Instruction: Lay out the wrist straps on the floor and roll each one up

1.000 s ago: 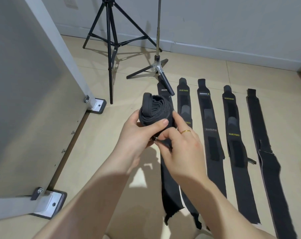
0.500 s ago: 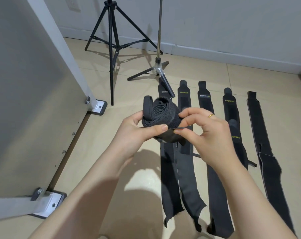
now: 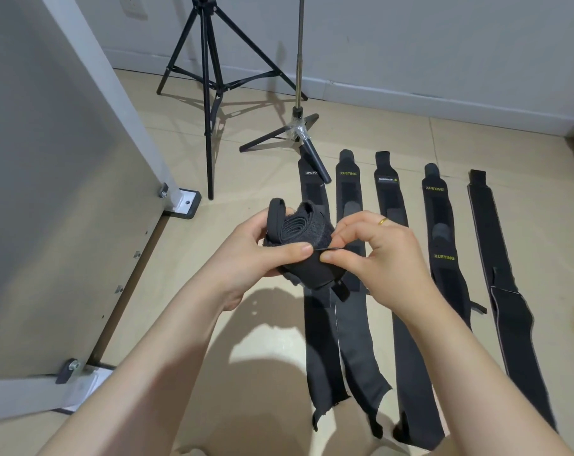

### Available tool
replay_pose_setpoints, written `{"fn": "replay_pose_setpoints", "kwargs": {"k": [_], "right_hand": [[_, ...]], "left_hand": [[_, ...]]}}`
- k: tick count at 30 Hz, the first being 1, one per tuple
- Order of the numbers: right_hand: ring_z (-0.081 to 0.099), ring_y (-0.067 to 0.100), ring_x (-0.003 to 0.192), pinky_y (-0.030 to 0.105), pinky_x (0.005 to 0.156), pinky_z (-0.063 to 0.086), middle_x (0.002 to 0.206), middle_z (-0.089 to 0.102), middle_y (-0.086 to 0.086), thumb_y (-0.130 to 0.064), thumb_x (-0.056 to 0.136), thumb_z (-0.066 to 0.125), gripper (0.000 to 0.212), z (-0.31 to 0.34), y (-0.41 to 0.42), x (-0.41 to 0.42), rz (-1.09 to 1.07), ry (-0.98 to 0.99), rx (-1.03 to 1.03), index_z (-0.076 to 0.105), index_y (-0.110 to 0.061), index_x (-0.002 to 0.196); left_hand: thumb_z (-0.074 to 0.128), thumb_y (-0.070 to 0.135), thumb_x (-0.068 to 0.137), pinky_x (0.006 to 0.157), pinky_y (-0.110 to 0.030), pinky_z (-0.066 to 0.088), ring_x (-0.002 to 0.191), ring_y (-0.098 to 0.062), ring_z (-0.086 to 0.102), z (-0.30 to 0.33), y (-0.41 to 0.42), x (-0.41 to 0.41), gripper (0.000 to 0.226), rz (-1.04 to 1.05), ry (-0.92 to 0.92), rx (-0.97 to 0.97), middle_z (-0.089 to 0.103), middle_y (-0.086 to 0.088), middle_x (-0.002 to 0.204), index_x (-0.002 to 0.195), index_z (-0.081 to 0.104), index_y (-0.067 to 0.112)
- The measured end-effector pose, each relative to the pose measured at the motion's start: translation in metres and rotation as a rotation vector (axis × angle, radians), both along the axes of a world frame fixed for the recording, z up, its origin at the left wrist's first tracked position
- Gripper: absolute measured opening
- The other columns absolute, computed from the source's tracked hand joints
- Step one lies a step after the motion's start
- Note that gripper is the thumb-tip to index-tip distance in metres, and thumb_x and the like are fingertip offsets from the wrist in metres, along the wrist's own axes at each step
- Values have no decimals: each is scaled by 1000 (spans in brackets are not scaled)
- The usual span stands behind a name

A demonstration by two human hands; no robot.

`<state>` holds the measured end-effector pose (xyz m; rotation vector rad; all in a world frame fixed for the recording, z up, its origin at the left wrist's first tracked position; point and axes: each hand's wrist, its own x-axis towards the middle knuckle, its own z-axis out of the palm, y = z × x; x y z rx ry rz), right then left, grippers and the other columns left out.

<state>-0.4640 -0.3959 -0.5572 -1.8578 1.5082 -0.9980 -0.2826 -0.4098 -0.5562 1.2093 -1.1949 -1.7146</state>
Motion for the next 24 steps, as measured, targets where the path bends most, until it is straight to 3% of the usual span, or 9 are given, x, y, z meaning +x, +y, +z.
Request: {"fn": "replay_pose_setpoints", "kwargs": {"k": [2, 5, 8, 10, 11, 14, 18, 21, 24], "right_hand": [[52, -3, 81, 7, 74, 38, 93, 53, -21, -16, 69, 82, 34, 0, 0, 0, 46, -35, 80, 56, -39, 71], [47, 2, 80, 6, 72, 39, 107, 39, -18, -20, 70, 82, 48, -3, -1, 4, -51, 16, 161, 48, -33, 101], [51, 17, 86, 28, 75, 42, 102, 46, -5, -18, 72, 80, 30, -8, -3, 13, -236, 221, -105, 56, -17, 91], [55, 27, 79, 32, 70, 37, 89, 57, 1, -18, 76, 69, 8, -14, -2, 20, -260, 388, -323, 62, -14, 78], [56, 28, 78, 31, 71, 34, 87, 61, 2, -20, 80, 63, 8, -18, -1, 23, -271, 449, -394, 66, -13, 78], [53, 24, 97, 35, 86, 36, 100, 68, 5, -26, 87, 53, 27, -25, 1, 32, -231, 496, -459, 71, -9, 97], [35, 25, 130, 42, 110, 21, 141, 48, 12, -47, 79, 61, 70, -32, 7, 41, -61, 567, -306, 48, -7, 134], [48, 30, 125, 43, 109, 18, 138, 50, 11, -35, 60, 85, 88, -37, 3, 39, -89, 593, -280, 41, -14, 133], [54, 31, 118, 43, 108, 20, 128, 59, 8, -33, 56, 87, 81, -37, -3, 38, -143, 561, -331, 53, -14, 127]], "left_hand": [[73, 6, 76, 61, -27, 54, 75, -13, 67, -1, -1, 1, 33, -17, -24, 22, 66, -5, 95, 104, 61, 19], [72, 4, 76, 58, -25, 54, 69, -9, 67, -3, -2, -3, 29, 27, -52, 37, 66, 0, 89, 99, 61, 17], [73, 5, 77, 56, -25, 55, 66, -11, 68, -5, -4, -10, 26, 173, -28, 88, 68, -1, 85, 98, 60, 13], [74, 11, 76, 63, -28, 58, 70, -13, 70, -8, -4, -13, 25, 240, -7, 143, 70, -1, 86, 97, 61, 16], [75, 13, 76, 69, -32, 59, 75, -16, 71, -9, -4, -14, 27, 270, 16, 176, 71, -3, 88, 99, 62, 17], [74, 23, 78, 81, -38, 55, 83, -19, 71, -11, -6, -14, 26, 344, 90, 258, 73, -1, 90, 101, 63, 21], [73, 32, 77, 83, -35, 51, 84, -17, 68, -8, -9, -8, 24, 368, 99, 277, 72, 8, 86, 98, 61, 29], [73, 29, 77, 85, -35, 45, 78, -16, 68, -5, -8, -6, 23, 356, 57, 253, 70, 7, 85, 95, 58, 29], [73, 23, 78, 76, -29, 46, 69, -12, 65, -4, -7, -4, 22, 380, 68, 246, 68, 6, 83, 95, 59, 27]]}}
